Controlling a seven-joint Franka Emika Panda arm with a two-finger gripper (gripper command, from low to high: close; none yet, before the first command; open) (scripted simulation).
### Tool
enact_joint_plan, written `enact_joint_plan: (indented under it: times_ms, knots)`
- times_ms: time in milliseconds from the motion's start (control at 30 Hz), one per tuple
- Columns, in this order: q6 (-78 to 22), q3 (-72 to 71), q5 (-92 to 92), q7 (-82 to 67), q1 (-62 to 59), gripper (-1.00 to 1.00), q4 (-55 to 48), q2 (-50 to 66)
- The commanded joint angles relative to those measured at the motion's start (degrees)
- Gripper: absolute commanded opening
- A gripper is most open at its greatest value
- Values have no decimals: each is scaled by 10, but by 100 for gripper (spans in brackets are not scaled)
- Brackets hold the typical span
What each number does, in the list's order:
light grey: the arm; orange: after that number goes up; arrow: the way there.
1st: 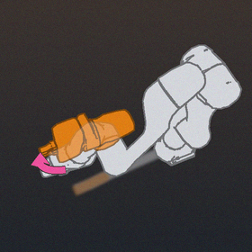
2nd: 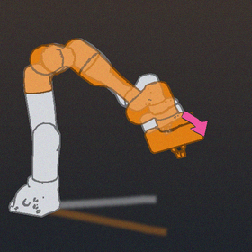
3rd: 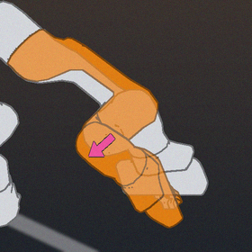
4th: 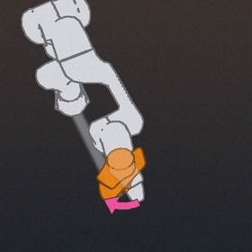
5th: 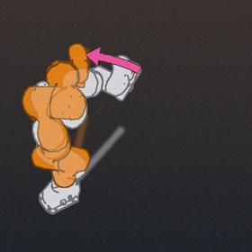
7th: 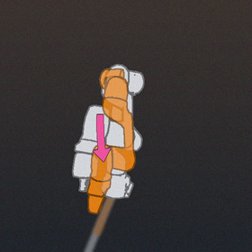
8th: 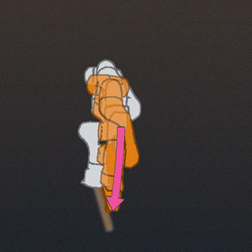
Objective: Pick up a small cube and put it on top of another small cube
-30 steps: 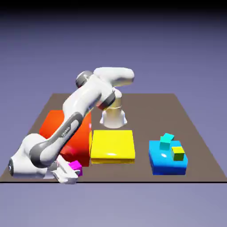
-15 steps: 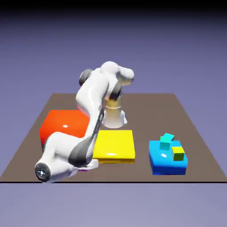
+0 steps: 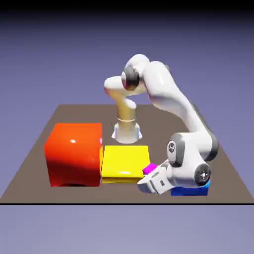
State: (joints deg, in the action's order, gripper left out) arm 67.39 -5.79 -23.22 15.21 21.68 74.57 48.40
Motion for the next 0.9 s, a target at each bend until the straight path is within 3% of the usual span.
enact_joint_plan:
  times_ms: [0, 167, 467, 600, 767, 800, 867]
  knots:
    - [8, -17, -26, -5, 19, -100, 15, -11]
    - [45, -98, -140, -17, 116, -100, 94, -67]
    - [101, -108, -84, 152, 303, -100, 277, -118]
    - [106, -86, -32, 205, 327, -100, 306, -116]
    - [187, -75, -50, 223, 306, -100, 391, -117]
    - [187, -75, -50, 223, 306, 100, 391, -117]
    - [167, -78, -46, 219, 311, 100, 370, -117]
